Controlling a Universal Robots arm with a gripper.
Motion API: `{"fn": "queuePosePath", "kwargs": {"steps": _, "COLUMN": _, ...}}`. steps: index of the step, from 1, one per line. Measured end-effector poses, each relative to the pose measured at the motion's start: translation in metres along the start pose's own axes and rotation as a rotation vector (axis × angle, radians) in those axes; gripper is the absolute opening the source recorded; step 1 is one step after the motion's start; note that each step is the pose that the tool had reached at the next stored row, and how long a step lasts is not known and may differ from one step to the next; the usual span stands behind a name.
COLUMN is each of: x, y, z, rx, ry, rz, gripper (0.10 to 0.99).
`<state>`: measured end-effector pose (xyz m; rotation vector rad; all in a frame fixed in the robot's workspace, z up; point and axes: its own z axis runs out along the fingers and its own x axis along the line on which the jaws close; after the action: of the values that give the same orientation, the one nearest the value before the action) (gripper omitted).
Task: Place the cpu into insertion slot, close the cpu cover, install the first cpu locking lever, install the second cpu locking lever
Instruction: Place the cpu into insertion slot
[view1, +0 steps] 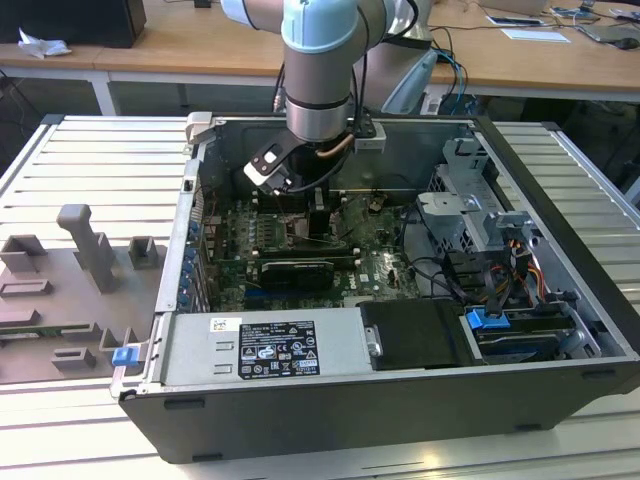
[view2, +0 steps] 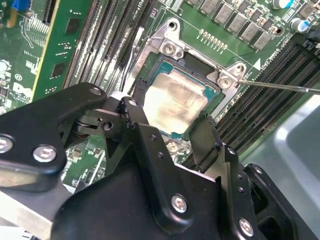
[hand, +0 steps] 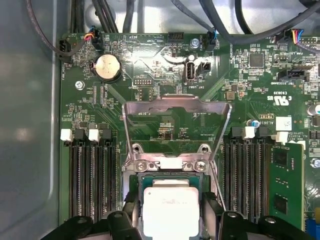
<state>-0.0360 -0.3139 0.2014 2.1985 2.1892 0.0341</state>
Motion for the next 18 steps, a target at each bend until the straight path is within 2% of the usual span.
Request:
{"fn": "queuePosePath", "kwargs": {"steps": 3, "x": -0.0001, "y": 0.0002, "z": -0.0051, "rx": 0.000, "ry": 0.0000, "rz": 0.000, "gripper": 0.604}}
{"fn": "queuePosePath", "kwargs": {"steps": 6, "x": -0.0001, "y": 0.0004, "z": -0.0080, "rx": 0.000, "ry": -0.0003, "rz": 0.000, "gripper": 0.416}}
{"fn": "queuePosePath", "kwargs": {"steps": 7, "x": -0.0001, "y": 0.0004, "z": -0.0085, "rx": 0.000, "ry": -0.0004, "rz": 0.000, "gripper": 0.416}}
{"fn": "queuePosePath", "kwargs": {"steps": 8, "x": -0.0001, "y": 0.0004, "z": -0.0094, "rx": 0.000, "ry": -0.0006, "rz": 0.000, "gripper": 0.353}}
{"fn": "queuePosePath", "kwargs": {"steps": 9, "x": -0.0001, "y": 0.0005, "z": -0.0102, "rx": 0.000, "ry": -0.0007, "rz": 0.000, "gripper": 0.235}}
{"fn": "queuePosePath", "kwargs": {"steps": 10, "x": -0.0001, "y": 0.0005, "z": -0.0107, "rx": 0.000, "ry": -0.0009, "rz": 0.000, "gripper": 0.173}}
{"fn": "queuePosePath", "kwargs": {"steps": 11, "x": -0.0001, "y": 0.0005, "z": -0.0111, "rx": 0.000, "ry": -0.0011, "rz": 0.000, "gripper": 0.173}}
{"fn": "queuePosePath", "kwargs": {"steps": 12, "x": -0.0001, "y": 0.0005, "z": -0.0116, "rx": 0.000, "ry": -0.0013, "rz": 0.000, "gripper": 0.114}}
{"fn": "queuePosePath", "kwargs": {"steps": 18, "x": -0.0001, "y": 0.0007, "z": -0.0145, "rx": 0.000, "ry": -0.0020, "rz": 0.001, "gripper": 0.106}}
